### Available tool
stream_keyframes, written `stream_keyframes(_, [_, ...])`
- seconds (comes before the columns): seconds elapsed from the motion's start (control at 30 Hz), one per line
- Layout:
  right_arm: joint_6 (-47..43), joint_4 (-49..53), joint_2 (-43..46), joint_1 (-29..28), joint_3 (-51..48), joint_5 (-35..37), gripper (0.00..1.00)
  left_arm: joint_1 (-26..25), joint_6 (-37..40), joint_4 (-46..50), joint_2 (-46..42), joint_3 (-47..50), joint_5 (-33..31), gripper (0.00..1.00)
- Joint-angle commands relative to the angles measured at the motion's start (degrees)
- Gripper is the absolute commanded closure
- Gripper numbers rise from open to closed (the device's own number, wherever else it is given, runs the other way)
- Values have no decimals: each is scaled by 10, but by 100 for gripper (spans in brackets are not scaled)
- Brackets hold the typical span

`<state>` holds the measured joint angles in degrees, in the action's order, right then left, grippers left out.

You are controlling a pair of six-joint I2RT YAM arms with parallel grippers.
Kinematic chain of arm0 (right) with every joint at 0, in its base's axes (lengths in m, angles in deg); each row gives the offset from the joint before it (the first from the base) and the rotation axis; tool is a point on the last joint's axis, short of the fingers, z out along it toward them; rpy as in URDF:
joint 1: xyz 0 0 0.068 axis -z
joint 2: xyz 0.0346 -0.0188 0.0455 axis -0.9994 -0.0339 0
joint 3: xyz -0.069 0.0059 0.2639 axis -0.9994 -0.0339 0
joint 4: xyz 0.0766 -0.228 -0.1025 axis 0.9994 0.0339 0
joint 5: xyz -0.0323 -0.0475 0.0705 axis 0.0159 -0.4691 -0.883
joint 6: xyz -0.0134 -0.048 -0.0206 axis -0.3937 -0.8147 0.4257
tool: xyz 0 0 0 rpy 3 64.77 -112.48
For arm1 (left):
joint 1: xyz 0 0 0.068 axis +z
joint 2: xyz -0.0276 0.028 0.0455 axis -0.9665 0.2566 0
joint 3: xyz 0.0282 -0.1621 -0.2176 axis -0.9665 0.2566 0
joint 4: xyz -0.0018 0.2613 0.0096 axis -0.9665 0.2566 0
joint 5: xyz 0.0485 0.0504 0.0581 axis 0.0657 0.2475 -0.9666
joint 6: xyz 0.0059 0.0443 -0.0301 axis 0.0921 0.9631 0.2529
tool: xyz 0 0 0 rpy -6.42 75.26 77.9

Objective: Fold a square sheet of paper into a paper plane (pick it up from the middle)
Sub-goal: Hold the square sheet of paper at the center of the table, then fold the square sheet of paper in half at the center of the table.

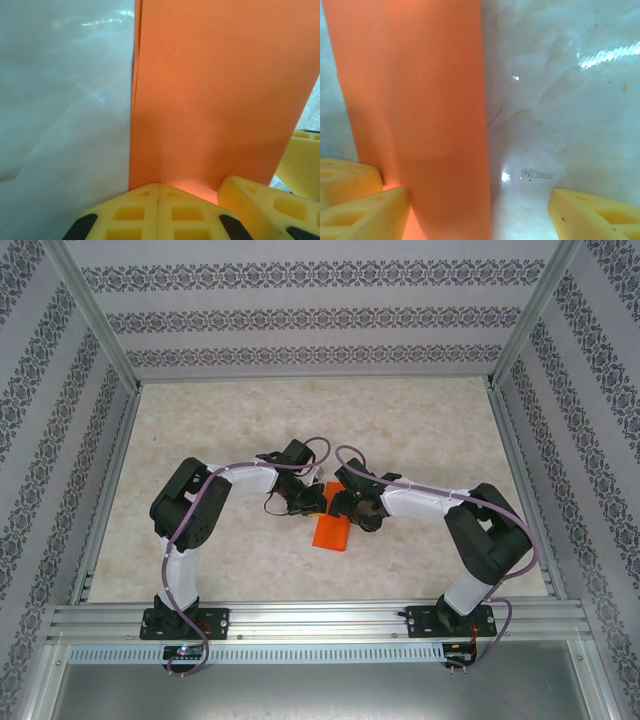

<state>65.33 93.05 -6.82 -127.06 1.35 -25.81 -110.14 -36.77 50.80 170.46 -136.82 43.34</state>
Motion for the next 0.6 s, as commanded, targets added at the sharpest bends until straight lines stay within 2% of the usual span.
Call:
stream_keyframes(0.0, [-3,-18,49,3,-25,18,22,-8,21,28,12,5,-46,100])
stream_keyframes(0.1, [-5,-32,122,10,-45,27,21,-8,26,32,13,4,-49,100])
stream_keyframes(0.17, [-8,-80,163,15,-74,4,26,-8,29,34,13,2,-50,100])
stream_keyframes(0.27, [9,-184,197,21,-128,-50,55,-9,31,34,14,2,-50,100])
stream_keyframes(0.4, [29,-289,169,24,-160,-125,80,-9,31,32,19,2,-48,100])
stream_keyframes(0.47, [28,-307,142,24,-155,-149,87,-9,29,30,20,2,-47,100])
stream_keyframes(0.57, [29,-315,110,25,-157,-150,90,-9,30,32,21,-1,-46,100])
